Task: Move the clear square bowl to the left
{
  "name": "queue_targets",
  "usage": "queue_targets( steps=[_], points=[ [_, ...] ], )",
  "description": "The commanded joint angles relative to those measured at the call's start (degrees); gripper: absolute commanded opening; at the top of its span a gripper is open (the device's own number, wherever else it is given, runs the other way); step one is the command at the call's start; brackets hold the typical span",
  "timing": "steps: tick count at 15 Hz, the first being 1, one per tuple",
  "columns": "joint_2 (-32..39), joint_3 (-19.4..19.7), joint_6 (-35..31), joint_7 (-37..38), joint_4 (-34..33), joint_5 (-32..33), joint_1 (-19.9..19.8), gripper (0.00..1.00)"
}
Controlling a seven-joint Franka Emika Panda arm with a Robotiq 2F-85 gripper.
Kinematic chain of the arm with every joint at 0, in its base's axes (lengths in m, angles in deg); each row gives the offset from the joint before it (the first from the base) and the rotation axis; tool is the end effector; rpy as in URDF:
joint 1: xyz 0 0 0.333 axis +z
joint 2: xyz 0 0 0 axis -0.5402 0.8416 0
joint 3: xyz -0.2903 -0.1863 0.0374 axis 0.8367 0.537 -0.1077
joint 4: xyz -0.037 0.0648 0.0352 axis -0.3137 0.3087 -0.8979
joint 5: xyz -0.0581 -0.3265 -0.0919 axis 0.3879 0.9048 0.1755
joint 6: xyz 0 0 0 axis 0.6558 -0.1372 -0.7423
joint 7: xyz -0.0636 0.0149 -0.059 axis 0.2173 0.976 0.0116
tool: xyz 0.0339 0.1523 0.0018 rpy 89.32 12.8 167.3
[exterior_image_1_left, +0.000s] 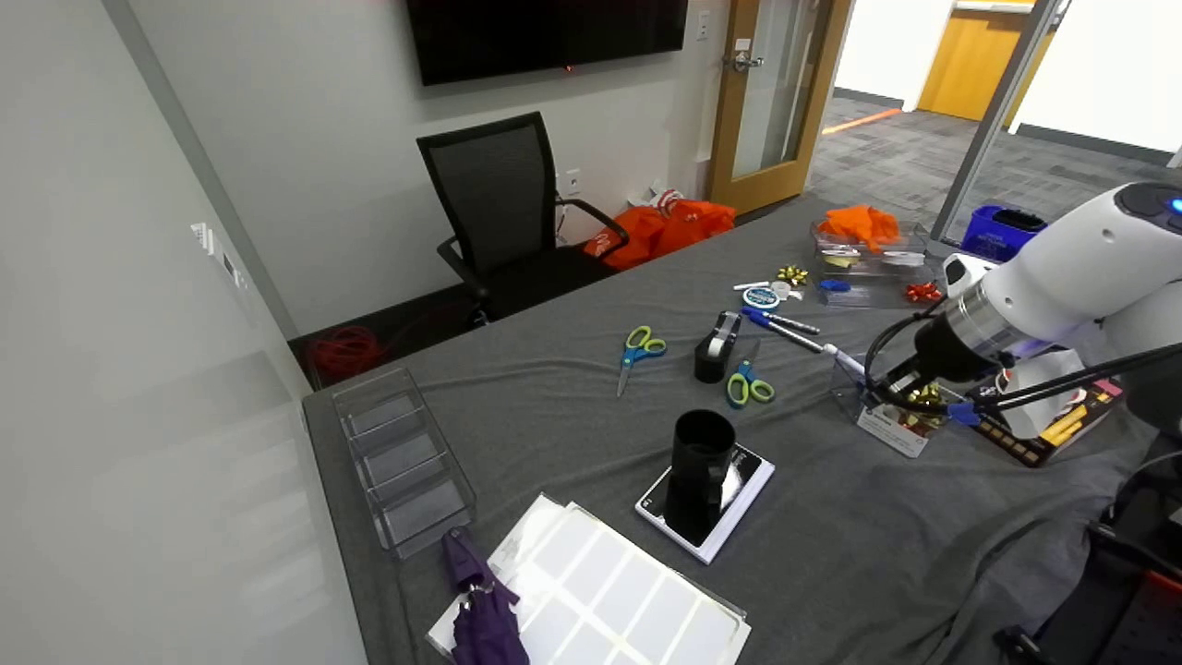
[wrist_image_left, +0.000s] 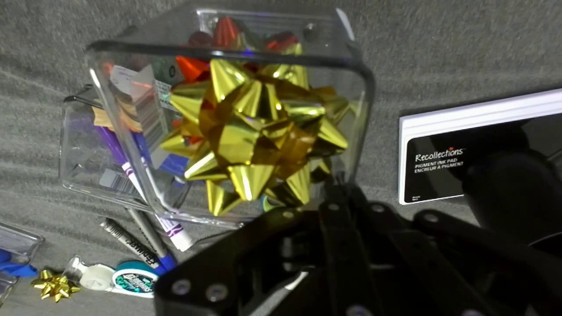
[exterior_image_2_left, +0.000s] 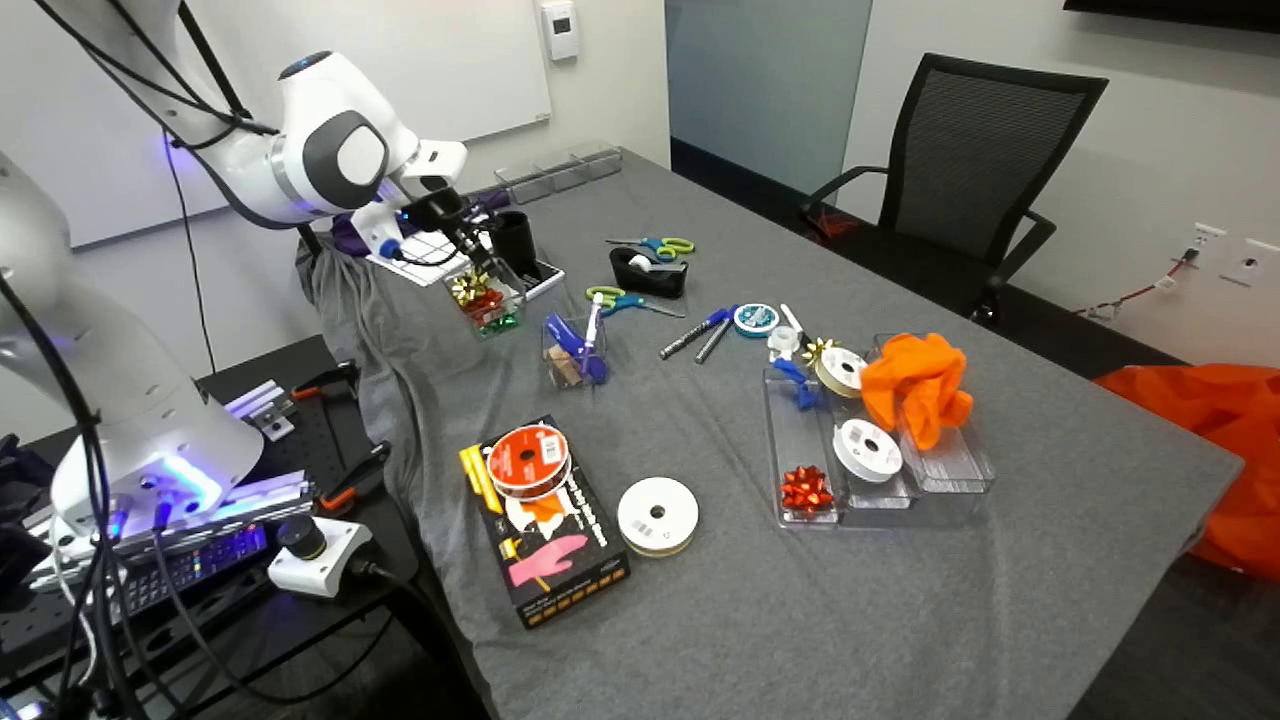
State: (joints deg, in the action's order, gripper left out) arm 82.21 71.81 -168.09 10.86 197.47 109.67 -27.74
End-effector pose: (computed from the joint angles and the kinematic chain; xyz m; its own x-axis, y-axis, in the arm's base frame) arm 0.3948 0.0504 0.2861 0.9164 0.0366 0.3987 0.0396 -0.9992 0.0006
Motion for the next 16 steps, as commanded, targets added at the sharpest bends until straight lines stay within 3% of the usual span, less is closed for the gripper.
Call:
queue_targets(
  steps=[1,4,12,16],
  points=[
    [-1.1,-1.0,2.0,9.2,-1.2,9.2,-2.0,0.01],
    [-0.2,-1.3,4.7,20.5,-3.7,19.1,-1.9,0.01],
    [5.9,-3.8,12.5,59.4,-8.9,50.1,1.8,0.01],
    [11.6,-5.3,15.2,75.3,-11.2,61.2,3.6,0.01]
  ],
)
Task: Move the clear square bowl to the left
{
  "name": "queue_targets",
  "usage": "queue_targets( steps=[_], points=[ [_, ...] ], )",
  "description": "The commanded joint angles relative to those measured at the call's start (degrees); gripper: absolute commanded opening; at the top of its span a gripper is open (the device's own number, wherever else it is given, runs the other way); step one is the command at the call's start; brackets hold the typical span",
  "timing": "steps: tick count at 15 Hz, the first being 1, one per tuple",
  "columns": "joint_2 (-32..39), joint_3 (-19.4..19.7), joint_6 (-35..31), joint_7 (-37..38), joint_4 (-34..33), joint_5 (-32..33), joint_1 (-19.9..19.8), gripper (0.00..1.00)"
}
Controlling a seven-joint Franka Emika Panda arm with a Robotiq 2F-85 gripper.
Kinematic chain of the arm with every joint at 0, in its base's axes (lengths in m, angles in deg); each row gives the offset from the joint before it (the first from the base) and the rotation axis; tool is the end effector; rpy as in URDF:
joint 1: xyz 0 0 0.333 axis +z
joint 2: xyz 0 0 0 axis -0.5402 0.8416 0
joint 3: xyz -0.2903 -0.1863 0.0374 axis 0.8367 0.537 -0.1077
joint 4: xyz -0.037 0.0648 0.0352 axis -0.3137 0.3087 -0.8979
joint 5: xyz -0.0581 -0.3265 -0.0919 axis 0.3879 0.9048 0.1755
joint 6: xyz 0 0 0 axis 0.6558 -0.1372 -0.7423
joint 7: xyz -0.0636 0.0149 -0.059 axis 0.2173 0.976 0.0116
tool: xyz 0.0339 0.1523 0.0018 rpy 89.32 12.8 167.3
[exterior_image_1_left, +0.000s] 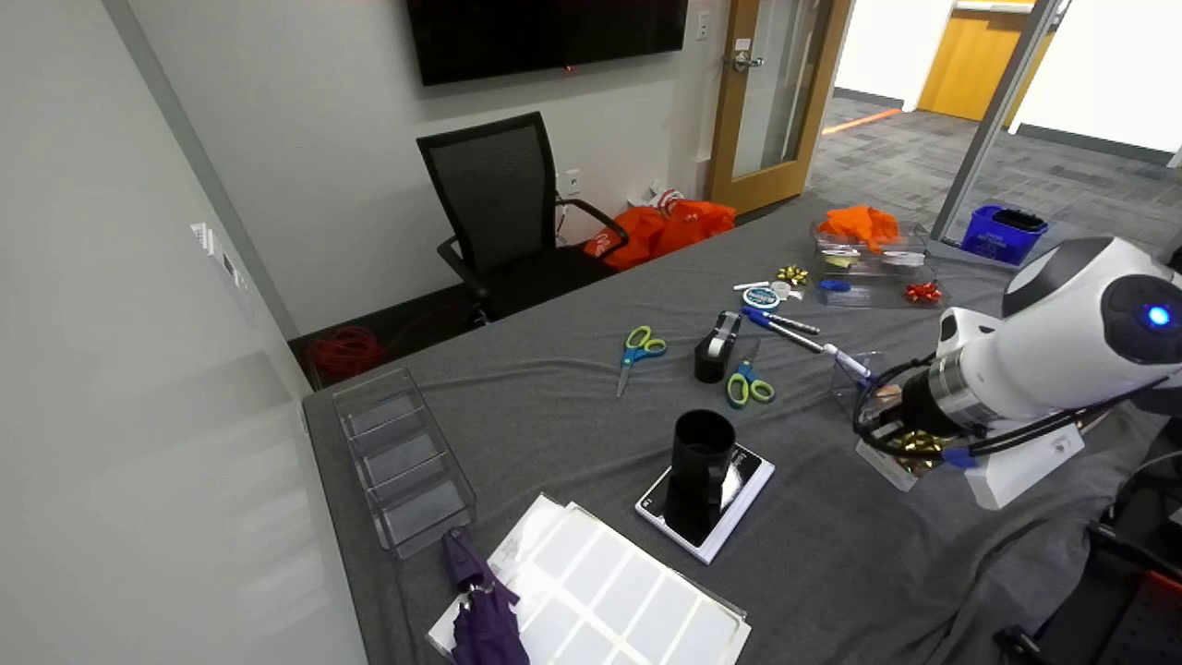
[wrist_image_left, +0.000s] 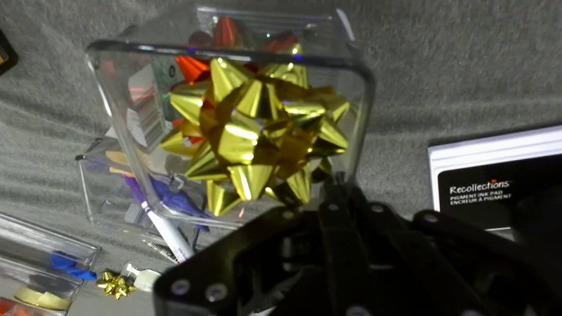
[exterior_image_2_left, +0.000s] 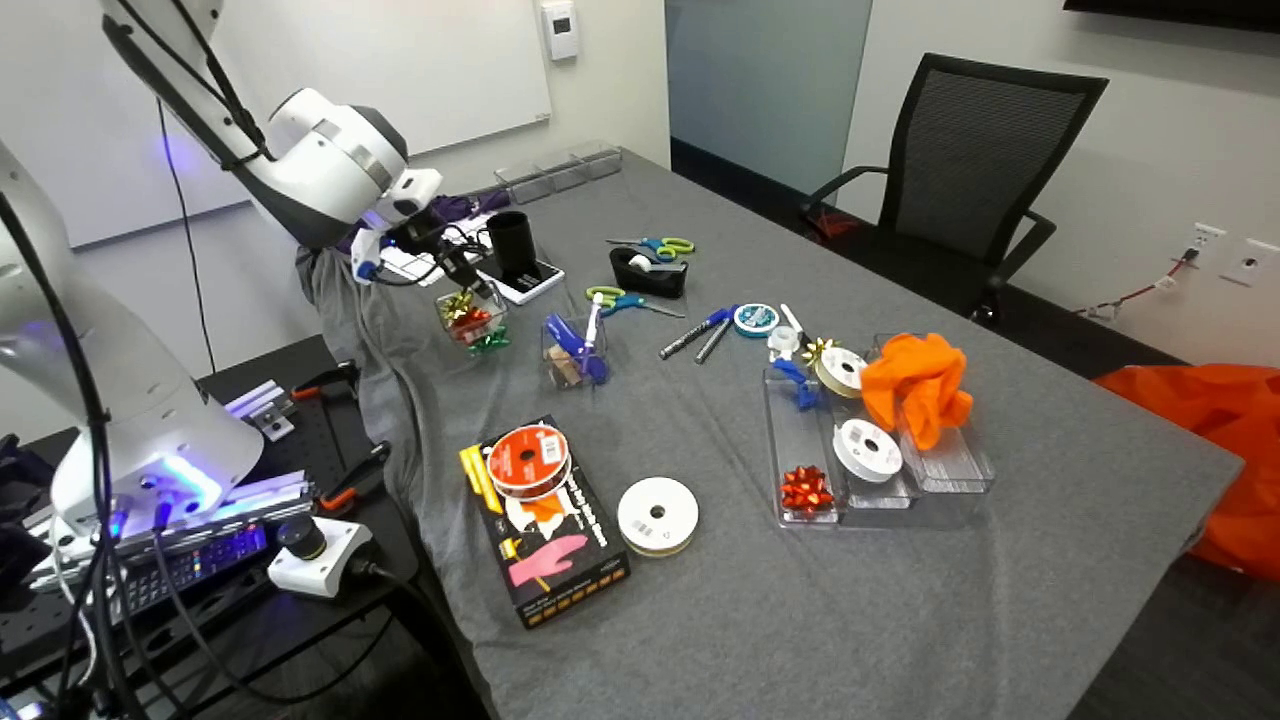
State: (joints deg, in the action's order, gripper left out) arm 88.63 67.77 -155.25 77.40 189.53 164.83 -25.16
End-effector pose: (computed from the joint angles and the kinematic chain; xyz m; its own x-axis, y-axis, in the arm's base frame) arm 0.3723 0.0852 0.2379 0.8959 -0.0487 0.4416 -0.1108 -0.9871 0.1158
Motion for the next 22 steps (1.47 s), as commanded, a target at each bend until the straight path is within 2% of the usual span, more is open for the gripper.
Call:
queue_targets(
  steps=[1,5,6,8,17,22],
  points=[
    [6.7,-1.5,3.1,11.7,-3.9,7.8,1.4,0.01],
    [11.9,-2.5,5.3,19.4,-6.1,12.2,1.8,0.01],
    [13.1,-2.4,6.1,19.7,-6.2,11.4,1.9,0.3],
    [13.7,-2.4,6.2,20.1,-6.6,11.1,1.9,0.35],
    [12.3,-1.5,3.2,17.8,-4.4,11.2,0.9,0.99],
    [10.4,-1.0,0.2,18.0,-3.8,12.2,0.2,1.0]
  ],
)
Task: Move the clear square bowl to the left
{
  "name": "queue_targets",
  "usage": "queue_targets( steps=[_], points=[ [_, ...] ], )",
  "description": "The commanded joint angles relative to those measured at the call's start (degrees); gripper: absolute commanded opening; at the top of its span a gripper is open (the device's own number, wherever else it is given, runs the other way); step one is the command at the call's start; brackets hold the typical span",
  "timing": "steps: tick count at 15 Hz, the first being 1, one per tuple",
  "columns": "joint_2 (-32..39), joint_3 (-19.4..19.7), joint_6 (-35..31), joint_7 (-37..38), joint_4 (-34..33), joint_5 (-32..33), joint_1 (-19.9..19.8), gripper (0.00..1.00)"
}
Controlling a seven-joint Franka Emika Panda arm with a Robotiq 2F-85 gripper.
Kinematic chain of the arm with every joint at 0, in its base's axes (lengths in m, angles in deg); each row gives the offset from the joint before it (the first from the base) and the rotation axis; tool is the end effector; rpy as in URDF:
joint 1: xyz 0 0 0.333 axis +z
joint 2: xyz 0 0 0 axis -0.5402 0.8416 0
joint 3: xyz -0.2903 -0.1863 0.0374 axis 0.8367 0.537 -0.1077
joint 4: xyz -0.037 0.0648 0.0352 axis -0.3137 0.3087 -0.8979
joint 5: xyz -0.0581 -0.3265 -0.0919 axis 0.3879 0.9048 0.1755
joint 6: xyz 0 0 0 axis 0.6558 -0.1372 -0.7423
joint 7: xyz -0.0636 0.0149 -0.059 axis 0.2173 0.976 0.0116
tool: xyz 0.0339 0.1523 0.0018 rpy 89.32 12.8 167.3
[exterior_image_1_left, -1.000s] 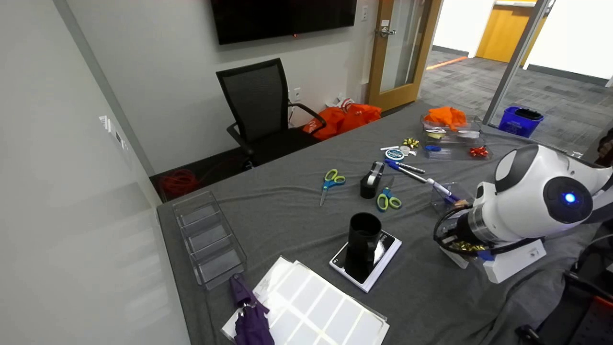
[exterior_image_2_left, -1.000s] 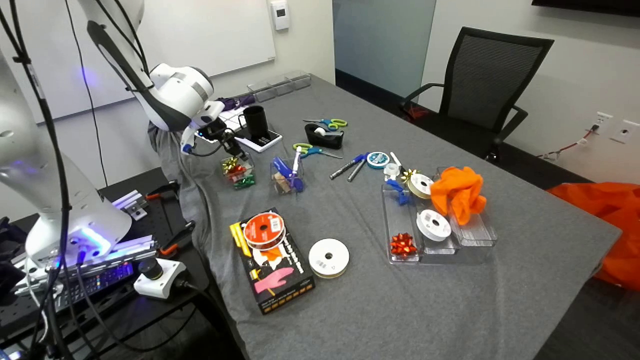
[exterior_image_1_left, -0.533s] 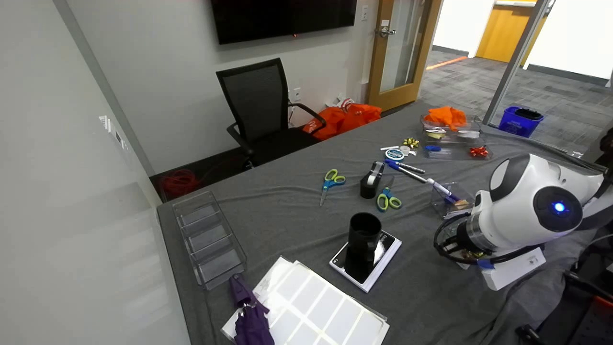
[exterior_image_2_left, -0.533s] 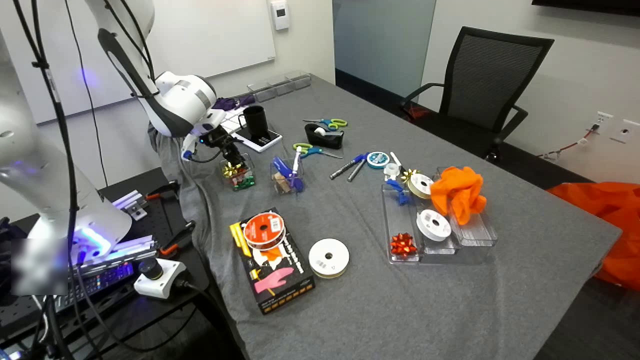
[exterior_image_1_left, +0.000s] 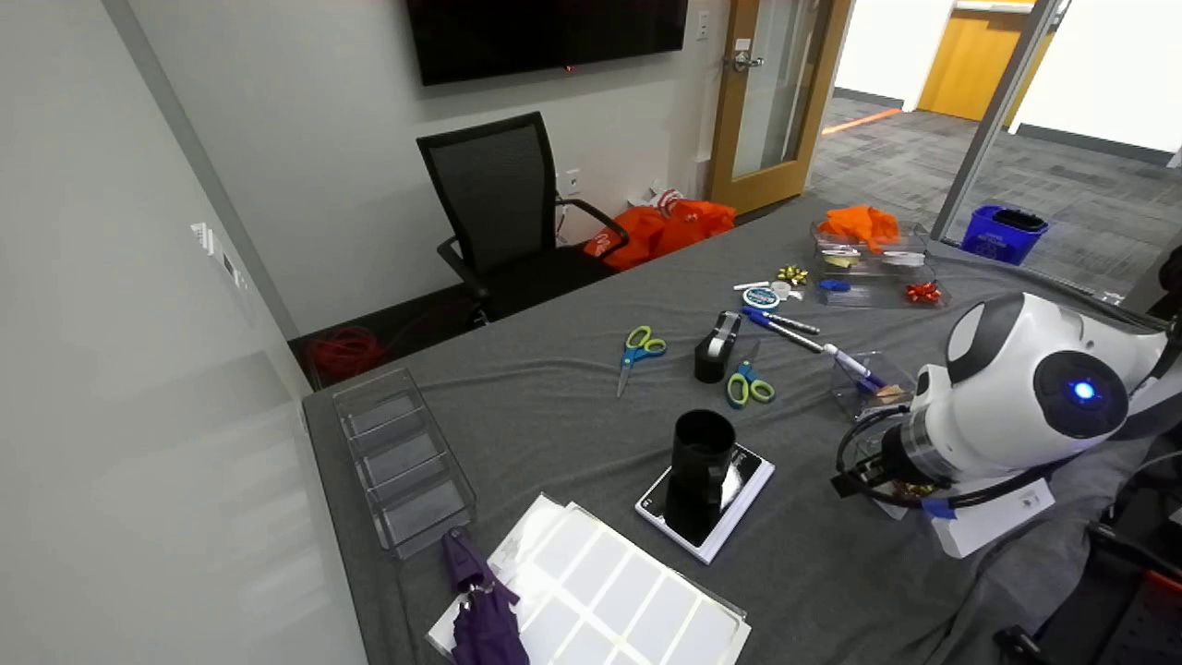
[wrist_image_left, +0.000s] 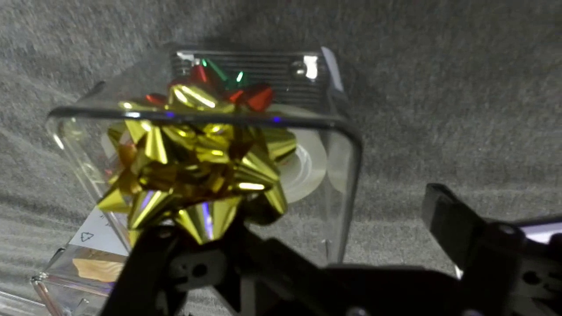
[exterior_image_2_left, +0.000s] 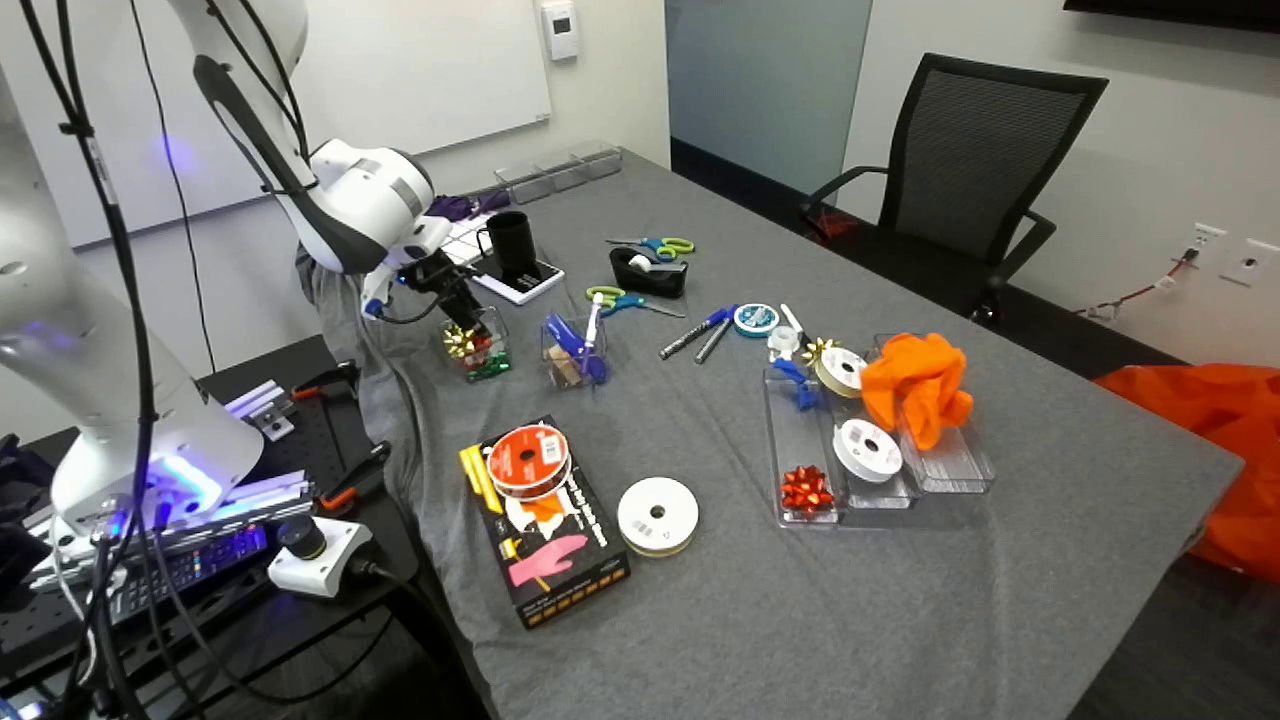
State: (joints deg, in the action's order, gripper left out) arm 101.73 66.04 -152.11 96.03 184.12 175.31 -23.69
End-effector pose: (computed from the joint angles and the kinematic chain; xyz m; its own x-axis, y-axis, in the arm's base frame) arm 0.3759 0.0949 0.1673 0.9113 -0.1247 0.3924 -0.1854 -0.9752 0.1205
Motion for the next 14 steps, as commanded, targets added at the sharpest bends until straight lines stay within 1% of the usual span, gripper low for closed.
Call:
queue_targets(
  steps=[1,8,14],
  points=[
    [-3.2,0.9,-3.9,-0.8,1.7,1.8,-1.5,1.0],
    [-8.2,2.4,-12.9,1.5,1.9,7.7,-4.3,1.0],
    [-9.8,3.9,-17.1,0.3,2.2,8.9,-5.4,1.0]
  ],
)
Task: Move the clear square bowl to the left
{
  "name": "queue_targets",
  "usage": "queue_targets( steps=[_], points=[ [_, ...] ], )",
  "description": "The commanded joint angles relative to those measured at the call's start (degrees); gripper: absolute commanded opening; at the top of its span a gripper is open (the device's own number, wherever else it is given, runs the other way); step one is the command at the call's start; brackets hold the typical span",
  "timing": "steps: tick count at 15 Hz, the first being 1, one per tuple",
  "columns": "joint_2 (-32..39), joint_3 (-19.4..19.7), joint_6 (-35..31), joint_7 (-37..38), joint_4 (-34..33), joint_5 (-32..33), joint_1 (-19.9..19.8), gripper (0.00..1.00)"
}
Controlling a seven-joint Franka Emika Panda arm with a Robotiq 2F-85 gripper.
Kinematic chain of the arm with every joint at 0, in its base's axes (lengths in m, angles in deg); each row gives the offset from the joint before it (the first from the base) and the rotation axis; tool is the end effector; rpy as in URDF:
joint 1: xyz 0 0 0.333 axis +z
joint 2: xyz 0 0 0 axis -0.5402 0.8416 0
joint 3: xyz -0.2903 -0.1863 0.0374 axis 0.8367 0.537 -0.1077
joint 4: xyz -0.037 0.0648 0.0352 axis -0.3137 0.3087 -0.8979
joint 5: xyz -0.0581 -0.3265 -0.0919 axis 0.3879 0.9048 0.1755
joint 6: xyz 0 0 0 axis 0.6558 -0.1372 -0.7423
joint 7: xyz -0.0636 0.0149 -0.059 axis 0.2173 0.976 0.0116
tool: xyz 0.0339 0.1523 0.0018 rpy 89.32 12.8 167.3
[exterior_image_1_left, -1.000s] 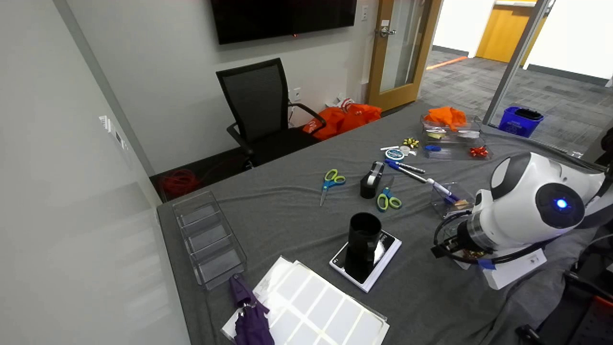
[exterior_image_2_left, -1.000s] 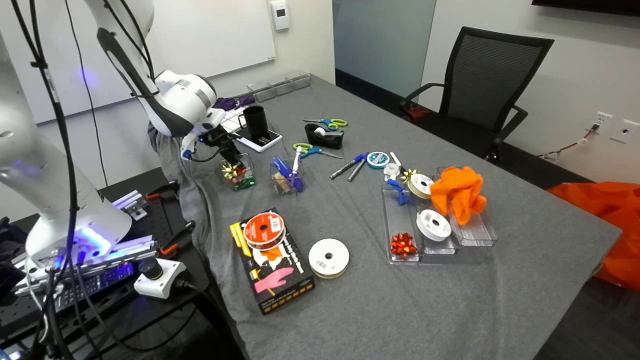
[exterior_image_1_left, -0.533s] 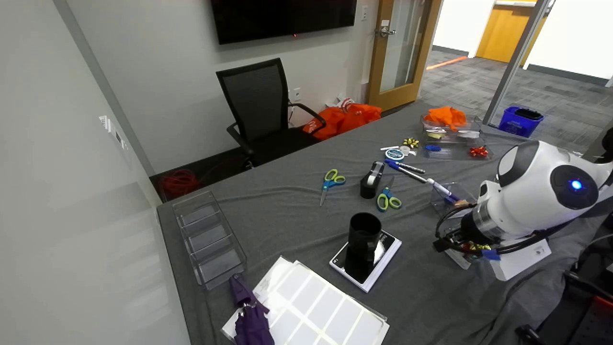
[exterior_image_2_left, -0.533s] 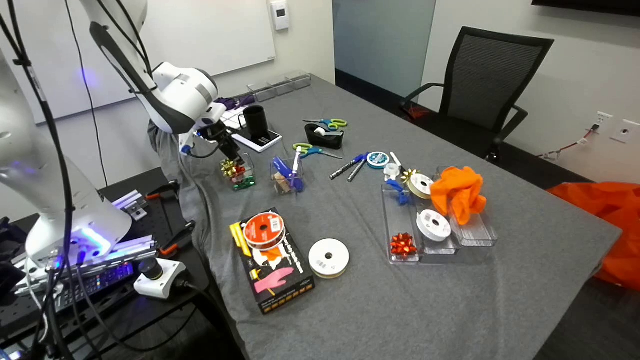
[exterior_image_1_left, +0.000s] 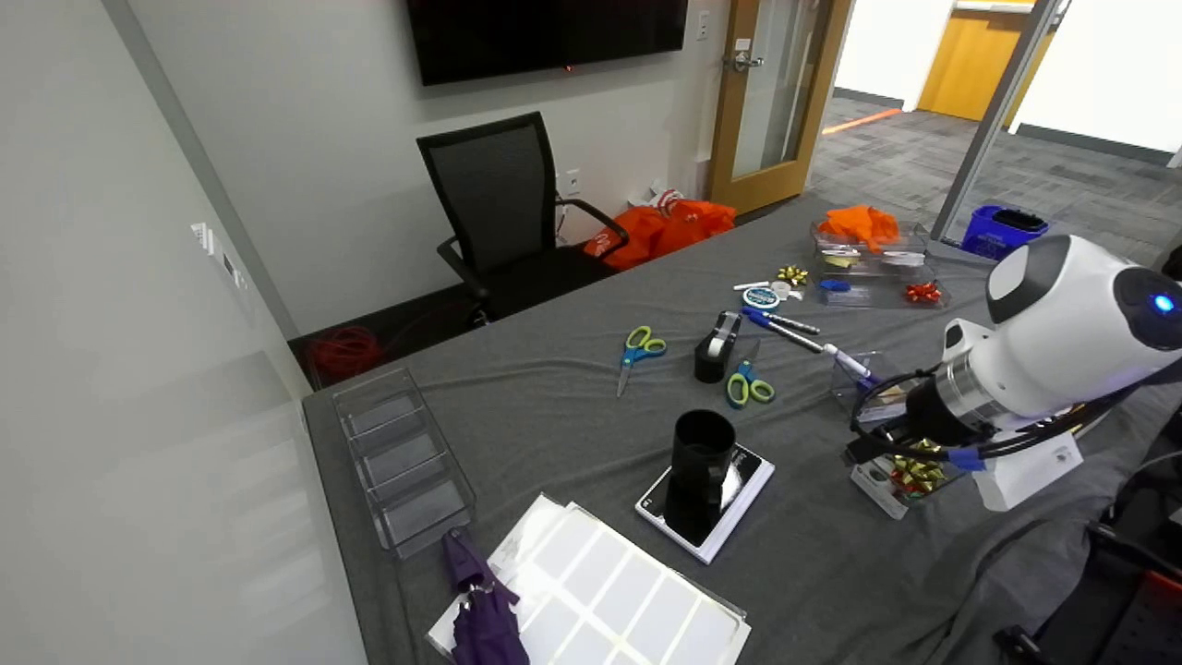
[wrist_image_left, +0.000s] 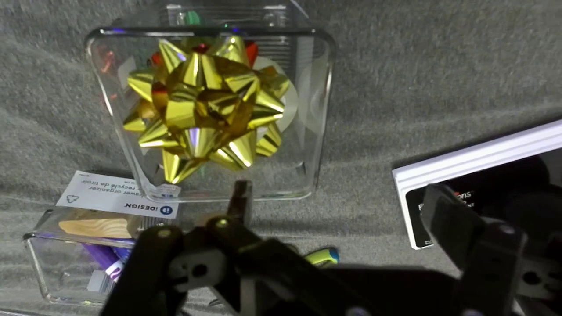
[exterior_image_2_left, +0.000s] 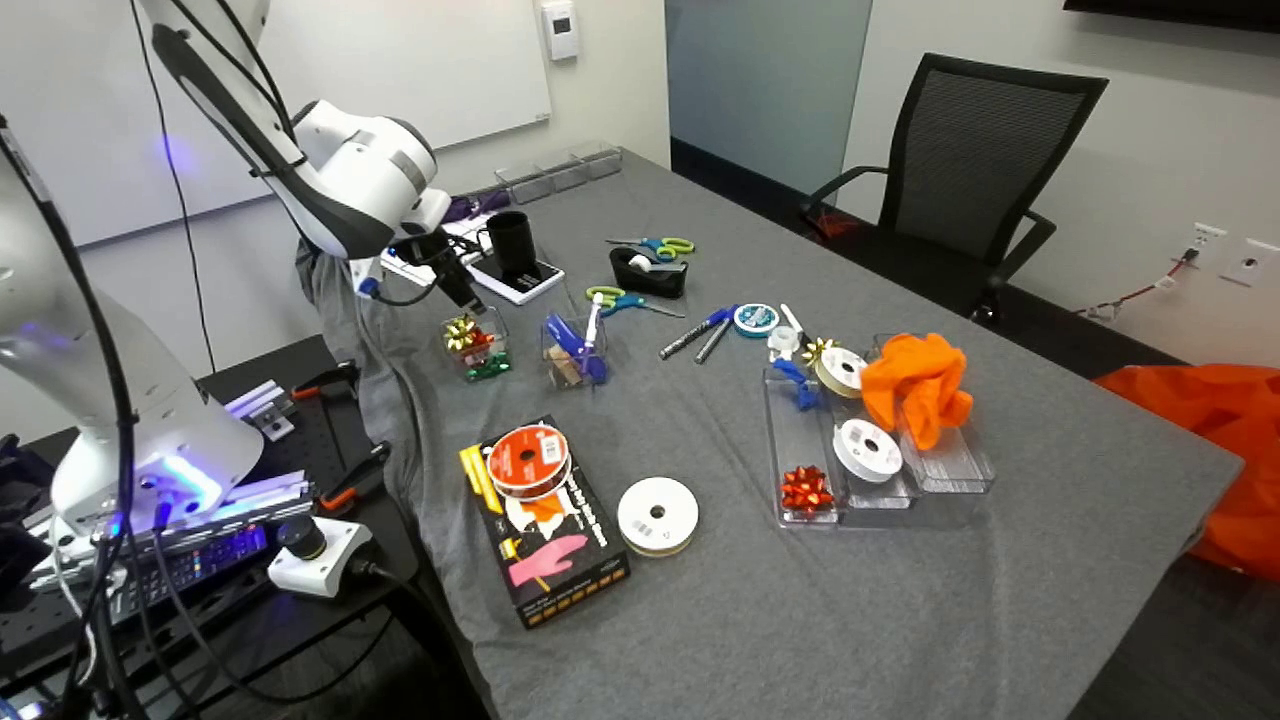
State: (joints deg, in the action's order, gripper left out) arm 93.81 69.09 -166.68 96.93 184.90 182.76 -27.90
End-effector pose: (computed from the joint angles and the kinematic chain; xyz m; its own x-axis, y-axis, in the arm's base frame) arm 0.3678 0.0809 0.2245 0.9155 -0.1403 0.3770 -0.1285 -0.9901 -0.0564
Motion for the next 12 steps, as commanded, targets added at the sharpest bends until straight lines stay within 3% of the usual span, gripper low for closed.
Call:
queue_targets(
  steps=[1,8,9,12],
  points=[
    [-2.0,1.2,-3.1,-1.0,1.6,1.5,-1.2,1.0],
    [-2.6,7.2,-8.4,-5.0,3.6,4.5,-1.1,1.0],
    [-2.7,4.5,-8.2,-14.1,5.5,-2.0,-5.7,1.0],
    [-2.7,5.2,-9.1,-24.7,7.7,-8.4,-8.7,1.0]
  ],
)
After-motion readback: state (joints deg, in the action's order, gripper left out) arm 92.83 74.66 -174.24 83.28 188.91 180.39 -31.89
